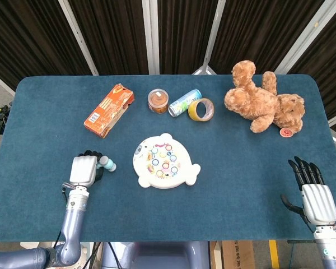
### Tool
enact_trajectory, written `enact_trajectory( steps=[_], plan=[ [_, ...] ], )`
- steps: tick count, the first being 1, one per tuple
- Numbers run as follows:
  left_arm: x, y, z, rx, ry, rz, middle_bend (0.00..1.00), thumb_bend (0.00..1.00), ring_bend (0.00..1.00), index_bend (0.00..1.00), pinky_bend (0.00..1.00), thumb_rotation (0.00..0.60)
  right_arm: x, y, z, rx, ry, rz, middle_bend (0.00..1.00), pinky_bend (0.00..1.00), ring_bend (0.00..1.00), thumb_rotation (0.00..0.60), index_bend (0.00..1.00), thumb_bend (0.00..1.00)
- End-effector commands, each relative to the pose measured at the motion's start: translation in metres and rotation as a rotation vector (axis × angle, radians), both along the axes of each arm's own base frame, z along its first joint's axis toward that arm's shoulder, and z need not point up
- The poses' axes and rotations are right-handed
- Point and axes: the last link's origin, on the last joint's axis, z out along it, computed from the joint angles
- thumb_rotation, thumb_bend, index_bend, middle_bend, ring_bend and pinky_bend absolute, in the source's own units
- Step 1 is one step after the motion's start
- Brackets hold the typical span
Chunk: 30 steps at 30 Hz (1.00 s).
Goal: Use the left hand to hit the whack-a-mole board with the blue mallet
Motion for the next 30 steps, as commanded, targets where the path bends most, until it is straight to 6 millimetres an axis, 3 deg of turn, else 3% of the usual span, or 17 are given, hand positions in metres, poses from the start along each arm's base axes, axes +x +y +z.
enact_trajectory(
  steps=[1,12,20,30],
  plan=[
    [0.002,0.002,0.004,0.014,0.012,-0.029,0.44,0.64,0.33,0.63,0.47,0.6,0.0,0.0,0.0,0.0,-0.001,-0.002,0.0,0.0,0.0,0.6,0.0,0.32],
    [0.018,0.008,0.021,0.044,0.115,-0.184,0.48,0.65,0.37,0.66,0.51,0.6,0.0,0.0,0.0,-0.002,-0.002,-0.002,0.0,0.0,0.0,0.6,0.0,0.32],
    [0.04,0.02,0.035,0.048,0.156,-0.264,0.48,0.65,0.37,0.65,0.51,0.6,0.0,0.0,0.0,0.0,-0.001,-0.004,0.0,0.0,0.0,0.6,0.0,0.32],
    [0.074,0.041,0.026,0.027,0.175,-0.278,0.48,0.65,0.37,0.65,0.51,0.6,0.0,-0.001,-0.001,0.002,-0.003,-0.009,0.0,0.0,0.0,0.6,0.0,0.32]
  ],
)
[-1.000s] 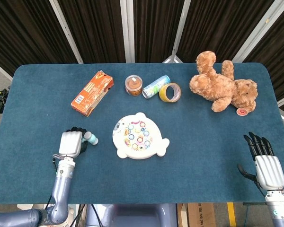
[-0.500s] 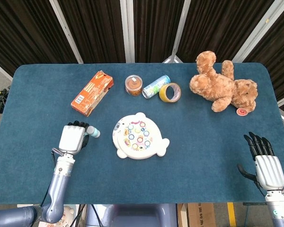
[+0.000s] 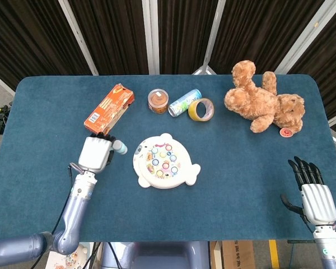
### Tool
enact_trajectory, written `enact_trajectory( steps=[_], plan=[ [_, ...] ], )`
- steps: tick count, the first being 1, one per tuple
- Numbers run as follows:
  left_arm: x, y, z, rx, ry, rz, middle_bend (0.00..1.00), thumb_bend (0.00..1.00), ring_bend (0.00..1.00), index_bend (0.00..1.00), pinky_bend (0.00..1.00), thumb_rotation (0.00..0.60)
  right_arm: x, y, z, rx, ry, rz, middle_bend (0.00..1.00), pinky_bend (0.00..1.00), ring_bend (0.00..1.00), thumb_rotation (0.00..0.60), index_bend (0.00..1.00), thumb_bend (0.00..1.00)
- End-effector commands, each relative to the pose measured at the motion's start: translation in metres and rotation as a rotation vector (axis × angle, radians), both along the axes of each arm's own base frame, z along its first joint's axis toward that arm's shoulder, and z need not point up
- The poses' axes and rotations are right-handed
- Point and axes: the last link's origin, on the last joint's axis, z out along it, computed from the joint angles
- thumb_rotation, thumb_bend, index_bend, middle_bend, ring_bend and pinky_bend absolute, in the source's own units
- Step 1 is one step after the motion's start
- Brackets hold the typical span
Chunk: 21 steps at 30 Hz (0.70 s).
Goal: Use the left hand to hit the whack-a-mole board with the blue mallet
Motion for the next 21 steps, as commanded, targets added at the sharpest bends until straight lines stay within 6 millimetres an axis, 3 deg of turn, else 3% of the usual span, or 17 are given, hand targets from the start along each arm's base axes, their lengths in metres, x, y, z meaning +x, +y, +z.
enact_trajectory(
  steps=[1,8,21],
  plan=[
    [0.014,0.006,-0.005,-0.008,0.003,-0.012,0.48,0.65,0.37,0.65,0.51,0.6,0.0,0.0,0.0,0.001,-0.001,-0.002,0.0,0.0,0.0,0.6,0.0,0.32],
    [0.04,0.011,-0.02,-0.033,0.009,-0.038,0.48,0.64,0.37,0.65,0.51,0.6,-0.001,-0.002,0.001,0.0,-0.009,-0.009,0.0,0.0,0.0,0.6,0.0,0.32],
    [0.065,0.017,-0.046,-0.066,0.055,-0.063,0.48,0.64,0.37,0.65,0.51,0.6,-0.001,-0.002,0.0,0.007,-0.019,-0.018,0.0,0.0,0.0,0.6,0.0,0.32]
  ],
)
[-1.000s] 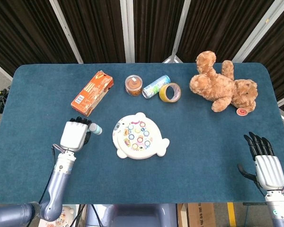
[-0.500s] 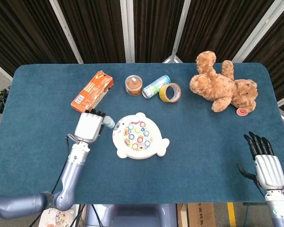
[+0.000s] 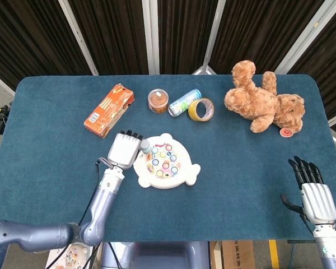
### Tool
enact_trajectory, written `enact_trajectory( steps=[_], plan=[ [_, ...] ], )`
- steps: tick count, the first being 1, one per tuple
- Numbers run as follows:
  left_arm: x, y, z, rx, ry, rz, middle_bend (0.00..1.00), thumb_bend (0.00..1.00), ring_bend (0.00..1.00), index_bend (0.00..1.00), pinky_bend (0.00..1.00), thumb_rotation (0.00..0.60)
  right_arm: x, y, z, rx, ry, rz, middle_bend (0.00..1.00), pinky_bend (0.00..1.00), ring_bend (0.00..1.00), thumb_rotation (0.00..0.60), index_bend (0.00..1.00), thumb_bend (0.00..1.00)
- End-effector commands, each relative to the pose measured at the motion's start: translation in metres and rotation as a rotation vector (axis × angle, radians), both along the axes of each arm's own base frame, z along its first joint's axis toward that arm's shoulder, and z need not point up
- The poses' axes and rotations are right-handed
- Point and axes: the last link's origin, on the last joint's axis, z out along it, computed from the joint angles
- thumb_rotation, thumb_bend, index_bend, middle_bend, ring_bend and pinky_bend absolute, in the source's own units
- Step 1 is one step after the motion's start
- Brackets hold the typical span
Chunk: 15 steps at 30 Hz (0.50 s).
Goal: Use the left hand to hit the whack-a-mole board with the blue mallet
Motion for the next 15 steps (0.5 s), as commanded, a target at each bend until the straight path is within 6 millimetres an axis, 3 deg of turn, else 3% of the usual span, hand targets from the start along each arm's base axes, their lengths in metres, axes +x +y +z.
enact_trajectory(
  steps=[1,15],
  plan=[
    [0.005,0.002,-0.004,0.0,0.01,-0.006,0.48,0.64,0.37,0.65,0.51,0.6,0.0,0.0,0.0,0.001,-0.002,-0.002,0.0,0.0,0.0,0.6,0.0,0.32],
    [0.019,0.01,-0.02,0.009,0.017,0.007,0.48,0.64,0.37,0.65,0.51,0.6,0.0,-0.001,0.0,0.007,-0.018,-0.013,0.0,0.0,0.0,0.6,0.0,0.32]
  ],
)
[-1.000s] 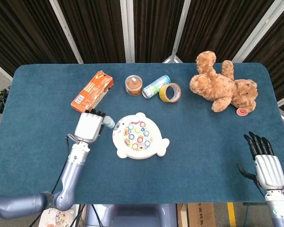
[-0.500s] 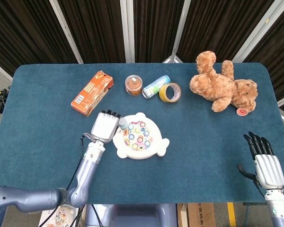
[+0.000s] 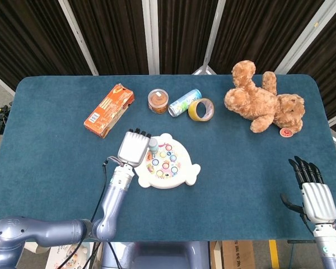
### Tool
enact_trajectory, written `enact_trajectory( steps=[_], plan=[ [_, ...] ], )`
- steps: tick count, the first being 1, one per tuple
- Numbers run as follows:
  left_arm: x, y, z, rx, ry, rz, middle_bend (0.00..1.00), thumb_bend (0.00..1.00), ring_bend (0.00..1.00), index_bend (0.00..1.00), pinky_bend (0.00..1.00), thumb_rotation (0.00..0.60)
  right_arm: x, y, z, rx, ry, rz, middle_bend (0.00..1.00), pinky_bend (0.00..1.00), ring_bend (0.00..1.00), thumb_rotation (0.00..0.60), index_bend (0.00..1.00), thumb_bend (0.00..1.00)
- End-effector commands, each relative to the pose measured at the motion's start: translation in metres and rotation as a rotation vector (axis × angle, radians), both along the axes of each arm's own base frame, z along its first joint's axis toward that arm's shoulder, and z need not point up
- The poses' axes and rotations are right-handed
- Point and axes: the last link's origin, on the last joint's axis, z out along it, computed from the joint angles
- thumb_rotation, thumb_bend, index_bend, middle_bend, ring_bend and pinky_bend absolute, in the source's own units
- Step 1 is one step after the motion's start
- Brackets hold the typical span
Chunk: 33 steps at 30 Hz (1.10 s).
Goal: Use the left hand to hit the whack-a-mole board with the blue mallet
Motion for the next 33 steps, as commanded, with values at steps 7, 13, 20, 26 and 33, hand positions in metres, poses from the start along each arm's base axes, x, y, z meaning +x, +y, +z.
enact_trajectory(
  steps=[7,13,20,26,33],
  plan=[
    [-0.003,0.001,-0.006,-0.007,0.014,0.007,0.48,0.64,0.37,0.65,0.51,0.6,0.001,0.0,-0.001,0.003,-0.005,-0.001,0.0,0.0,0.0,0.6,0.0,0.32],
    [-0.008,0.002,-0.009,-0.005,0.024,0.016,0.48,0.64,0.37,0.66,0.51,0.6,0.0,0.0,0.0,0.002,-0.007,-0.005,0.0,0.0,0.0,0.6,0.0,0.32],
    [-0.009,0.002,-0.011,-0.007,0.022,0.014,0.48,0.64,0.37,0.66,0.51,0.6,0.0,0.0,0.0,0.003,-0.009,-0.007,0.0,0.0,0.0,0.6,0.0,0.32],
    [-0.003,0.001,-0.006,0.002,0.0,-0.002,0.48,0.64,0.37,0.66,0.51,0.6,0.001,0.0,0.0,0.001,-0.009,-0.007,0.0,0.0,0.0,0.6,0.0,0.32],
    [0.016,0.001,0.005,0.015,-0.039,-0.036,0.48,0.64,0.37,0.66,0.51,0.6,0.001,0.0,0.0,0.0,-0.01,-0.007,0.0,0.0,0.0,0.6,0.0,0.32]
  ],
)
